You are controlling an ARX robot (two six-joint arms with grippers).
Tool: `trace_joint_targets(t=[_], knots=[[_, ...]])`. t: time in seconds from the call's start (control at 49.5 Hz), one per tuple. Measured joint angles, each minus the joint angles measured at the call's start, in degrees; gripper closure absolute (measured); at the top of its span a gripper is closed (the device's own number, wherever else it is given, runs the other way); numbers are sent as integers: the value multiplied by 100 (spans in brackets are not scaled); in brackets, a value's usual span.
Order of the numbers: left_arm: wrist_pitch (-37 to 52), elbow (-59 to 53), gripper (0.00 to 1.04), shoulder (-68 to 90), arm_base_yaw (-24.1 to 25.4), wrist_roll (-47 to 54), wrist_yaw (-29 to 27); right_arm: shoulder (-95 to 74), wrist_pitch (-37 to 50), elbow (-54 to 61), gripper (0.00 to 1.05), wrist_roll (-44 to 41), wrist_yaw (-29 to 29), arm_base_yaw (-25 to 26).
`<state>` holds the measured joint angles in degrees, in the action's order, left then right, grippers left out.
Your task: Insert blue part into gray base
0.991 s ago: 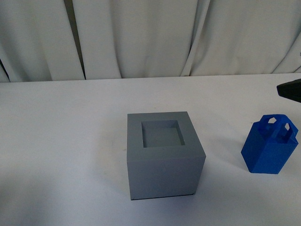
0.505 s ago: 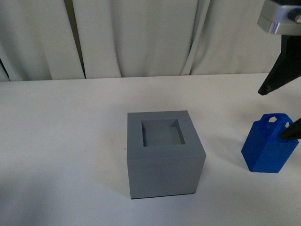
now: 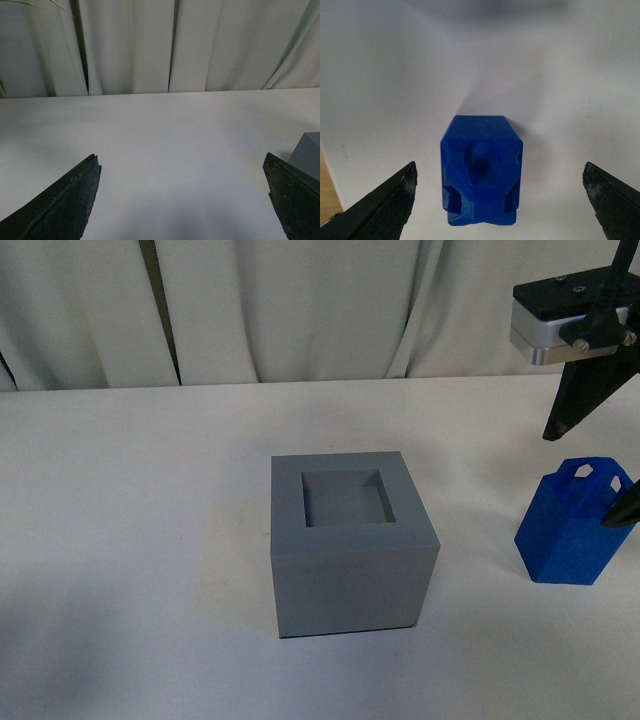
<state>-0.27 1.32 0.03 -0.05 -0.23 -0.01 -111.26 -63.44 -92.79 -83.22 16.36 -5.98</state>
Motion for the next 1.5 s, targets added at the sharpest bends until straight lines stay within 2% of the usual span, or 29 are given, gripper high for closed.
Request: trace_joint_targets(t=[0.869,1.072,1.193,1.496], knots=[[0,0,6,0,0,0,0,-225,426,382,7,-79,-271,-149],[0,0,6,0,0,2,0,-238,483,417,35,-76,-345,-157],[0,0,6,0,0,0,0,-238,380,374,57,-79,-323,-157],[0,0,6,0,0,0,0,-236,-262,-511,57,70,24,-343]])
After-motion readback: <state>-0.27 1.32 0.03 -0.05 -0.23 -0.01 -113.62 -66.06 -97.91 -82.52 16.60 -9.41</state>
